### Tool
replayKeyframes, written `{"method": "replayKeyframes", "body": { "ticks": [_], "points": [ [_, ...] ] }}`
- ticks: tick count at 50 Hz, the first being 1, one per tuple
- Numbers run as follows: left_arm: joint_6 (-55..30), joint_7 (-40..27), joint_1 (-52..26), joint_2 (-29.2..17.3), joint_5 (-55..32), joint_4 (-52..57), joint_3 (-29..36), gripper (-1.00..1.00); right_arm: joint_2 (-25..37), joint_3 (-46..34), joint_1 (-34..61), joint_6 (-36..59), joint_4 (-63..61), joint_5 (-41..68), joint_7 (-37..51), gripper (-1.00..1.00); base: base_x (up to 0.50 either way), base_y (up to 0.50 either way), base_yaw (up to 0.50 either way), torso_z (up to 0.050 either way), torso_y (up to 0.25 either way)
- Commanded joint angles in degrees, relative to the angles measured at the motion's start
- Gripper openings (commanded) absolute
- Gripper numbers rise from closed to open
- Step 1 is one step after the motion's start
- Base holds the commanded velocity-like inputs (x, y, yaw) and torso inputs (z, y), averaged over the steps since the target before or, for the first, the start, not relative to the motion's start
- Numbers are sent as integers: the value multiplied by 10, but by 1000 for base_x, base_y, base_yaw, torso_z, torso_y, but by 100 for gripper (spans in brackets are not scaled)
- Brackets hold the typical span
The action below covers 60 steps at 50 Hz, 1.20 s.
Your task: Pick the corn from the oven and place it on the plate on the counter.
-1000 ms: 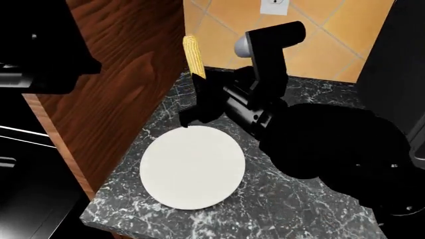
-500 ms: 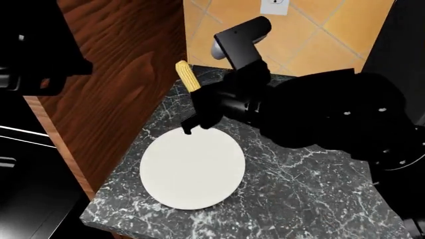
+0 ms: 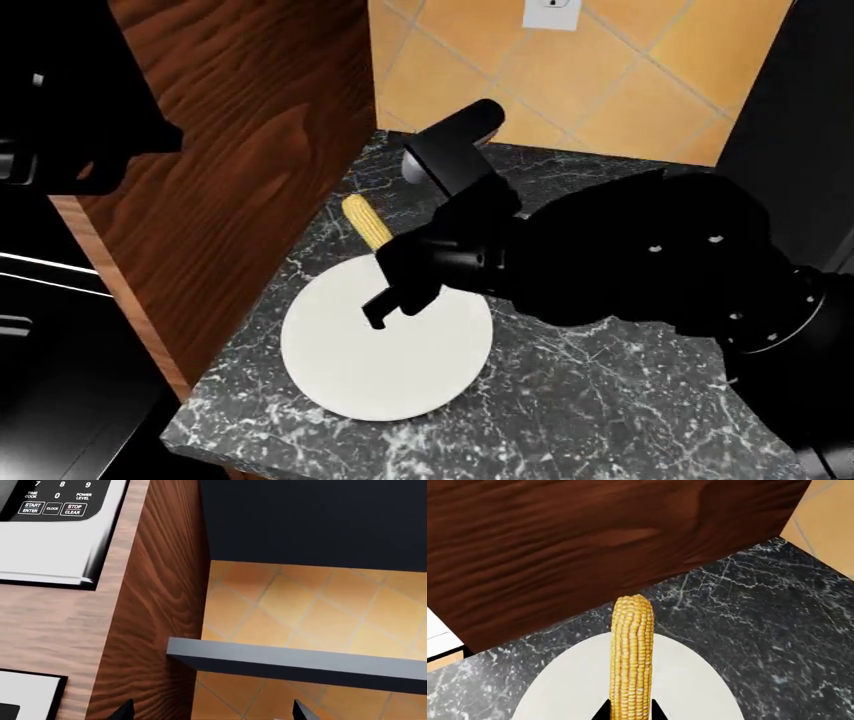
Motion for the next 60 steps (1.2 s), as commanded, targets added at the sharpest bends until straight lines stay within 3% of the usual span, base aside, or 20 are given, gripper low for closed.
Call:
{"method": "replayKeyframes", "body": {
  "ticks": [1,60],
  "points": [
    [-18,0,3,13,-6,1,-15,100,2,-7,-23,-3,-3,-7,-6,-100,0,0,0,0,0],
    [-90,3,7,63,-27,-2,-68,100,8,-36,-117,-61,13,-51,-30,-100,0,0,0,0,0]
  ]
}}
